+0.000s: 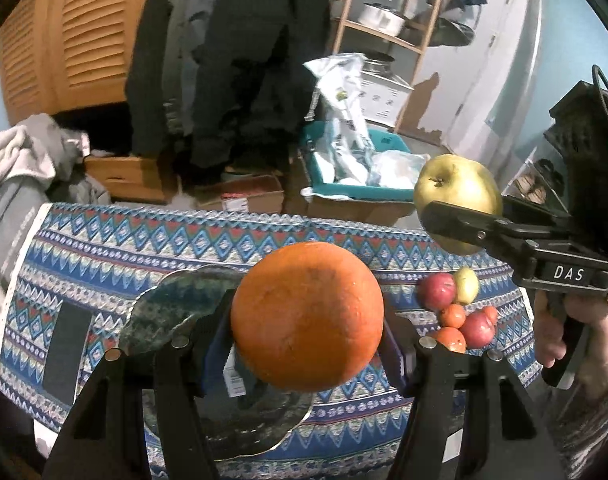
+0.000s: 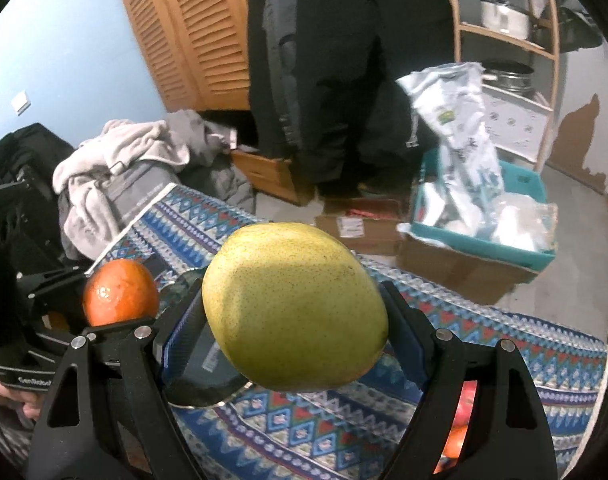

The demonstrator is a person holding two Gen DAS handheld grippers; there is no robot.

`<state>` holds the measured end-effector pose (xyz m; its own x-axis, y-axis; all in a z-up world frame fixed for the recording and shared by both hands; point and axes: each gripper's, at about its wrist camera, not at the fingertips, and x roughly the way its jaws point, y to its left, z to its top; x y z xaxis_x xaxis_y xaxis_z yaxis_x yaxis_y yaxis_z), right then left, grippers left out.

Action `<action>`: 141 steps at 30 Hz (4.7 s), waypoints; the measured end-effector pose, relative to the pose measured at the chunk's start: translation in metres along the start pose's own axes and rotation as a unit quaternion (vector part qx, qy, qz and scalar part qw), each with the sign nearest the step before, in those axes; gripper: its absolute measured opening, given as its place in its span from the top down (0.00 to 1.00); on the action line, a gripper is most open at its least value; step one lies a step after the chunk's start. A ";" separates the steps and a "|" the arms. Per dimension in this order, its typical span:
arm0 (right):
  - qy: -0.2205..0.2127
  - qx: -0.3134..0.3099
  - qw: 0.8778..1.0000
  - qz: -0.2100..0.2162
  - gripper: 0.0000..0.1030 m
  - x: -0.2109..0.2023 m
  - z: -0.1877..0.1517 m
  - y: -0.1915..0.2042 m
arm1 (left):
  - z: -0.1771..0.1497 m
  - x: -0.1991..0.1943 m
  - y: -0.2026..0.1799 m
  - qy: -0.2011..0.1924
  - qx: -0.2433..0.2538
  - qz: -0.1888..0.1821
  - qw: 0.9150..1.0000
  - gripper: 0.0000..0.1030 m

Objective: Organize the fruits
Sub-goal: 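Carry the orange with the left tool while the right tool carries the mango toward the glass plate, then lower the orange onto the glass plate and open the left tool while the right tool releases the mango, then lift both tools away from the plate and move back toward the fruit cluster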

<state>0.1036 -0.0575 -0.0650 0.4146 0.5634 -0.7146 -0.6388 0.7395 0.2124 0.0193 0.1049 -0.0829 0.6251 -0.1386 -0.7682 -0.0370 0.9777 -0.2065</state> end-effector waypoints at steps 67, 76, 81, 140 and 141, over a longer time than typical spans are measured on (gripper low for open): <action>0.237 -0.057 0.969 0.039 0.20 0.223 -0.066 0.074 | -0.090 0.086 0.148 0.150 -0.121 0.115 0.974 0.30; 0.193 -0.043 0.979 0.045 0.20 0.196 -0.047 0.069 | -0.082 0.086 0.139 0.139 -0.118 0.114 0.976 0.30; 0.161 -0.036 0.985 0.040 0.20 0.171 -0.031 0.067 | -0.072 0.071 0.132 0.118 -0.116 0.104 0.981 0.30; -0.029 0.042 0.995 -0.086 0.20 -0.093 -0.028 -0.034 | 0.016 -0.038 -0.059 -0.033 0.030 -0.008 0.999 0.17; -0.030 0.046 0.995 -0.089 0.20 -0.096 -0.031 -0.038 | 0.017 -0.035 -0.065 -0.028 0.034 -0.009 0.999 0.17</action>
<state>0.0684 -0.1513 -0.0250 0.5546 0.4397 -0.7064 -0.4911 0.8583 0.1487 0.0130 0.0485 -0.0328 0.6680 -0.1490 -0.7291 0.0262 0.9838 -0.1771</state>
